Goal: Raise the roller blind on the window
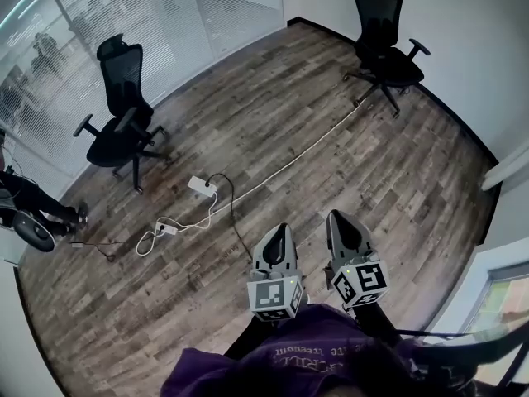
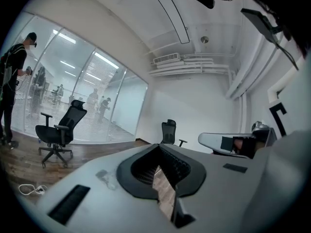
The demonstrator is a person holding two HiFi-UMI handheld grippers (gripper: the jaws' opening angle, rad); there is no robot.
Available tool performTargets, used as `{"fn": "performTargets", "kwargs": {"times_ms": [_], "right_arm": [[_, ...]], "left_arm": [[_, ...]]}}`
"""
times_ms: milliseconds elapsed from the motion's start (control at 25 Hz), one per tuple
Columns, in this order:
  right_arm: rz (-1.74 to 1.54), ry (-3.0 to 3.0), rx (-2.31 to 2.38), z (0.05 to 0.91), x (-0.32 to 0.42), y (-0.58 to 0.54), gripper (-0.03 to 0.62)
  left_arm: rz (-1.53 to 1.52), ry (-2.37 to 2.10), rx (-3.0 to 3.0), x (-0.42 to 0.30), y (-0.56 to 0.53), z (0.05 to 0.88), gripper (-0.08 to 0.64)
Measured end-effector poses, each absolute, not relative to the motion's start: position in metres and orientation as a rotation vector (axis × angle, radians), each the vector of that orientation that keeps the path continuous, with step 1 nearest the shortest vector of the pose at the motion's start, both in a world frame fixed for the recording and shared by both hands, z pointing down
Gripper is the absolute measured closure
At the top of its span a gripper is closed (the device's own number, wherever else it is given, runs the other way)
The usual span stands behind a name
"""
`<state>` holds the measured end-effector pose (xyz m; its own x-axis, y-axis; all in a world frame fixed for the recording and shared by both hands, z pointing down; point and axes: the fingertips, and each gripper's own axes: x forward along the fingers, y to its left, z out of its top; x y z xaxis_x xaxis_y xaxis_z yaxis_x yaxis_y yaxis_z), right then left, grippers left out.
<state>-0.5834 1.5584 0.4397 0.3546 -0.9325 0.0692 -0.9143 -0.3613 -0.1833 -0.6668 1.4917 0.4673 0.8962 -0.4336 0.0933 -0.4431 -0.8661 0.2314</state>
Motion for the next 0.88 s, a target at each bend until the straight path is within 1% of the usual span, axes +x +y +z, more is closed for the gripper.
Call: {"fn": "performTargets", "kwargs": {"times_ms": [160, 360, 640, 880], "right_arm": [[-0.256, 1.739, -2.506, 0.449, -0.57, 1.533, 0.594], [-0.274, 1.683, -2.514, 0.461, -0.525, 1.488, 0.594], [-0.13, 1.716, -2.448, 0.428, -0.459, 1.38, 0.594], [-0.111, 1.712, -2.406, 0.421, -0.428, 1.313, 0.594]], "left_arm": [[0.044, -0.674, 2.821, -0.648, 1.466, 0.471, 0.558], [-0.033, -0.645, 2.813, -0.604, 1.413, 0.467, 0.558], [-0.097, -0.564, 2.87, -0.533, 1.318, 0.441, 0.558], [-0.054, -0.595, 2.839, -0.504, 1.244, 0.451, 0.558]]}}
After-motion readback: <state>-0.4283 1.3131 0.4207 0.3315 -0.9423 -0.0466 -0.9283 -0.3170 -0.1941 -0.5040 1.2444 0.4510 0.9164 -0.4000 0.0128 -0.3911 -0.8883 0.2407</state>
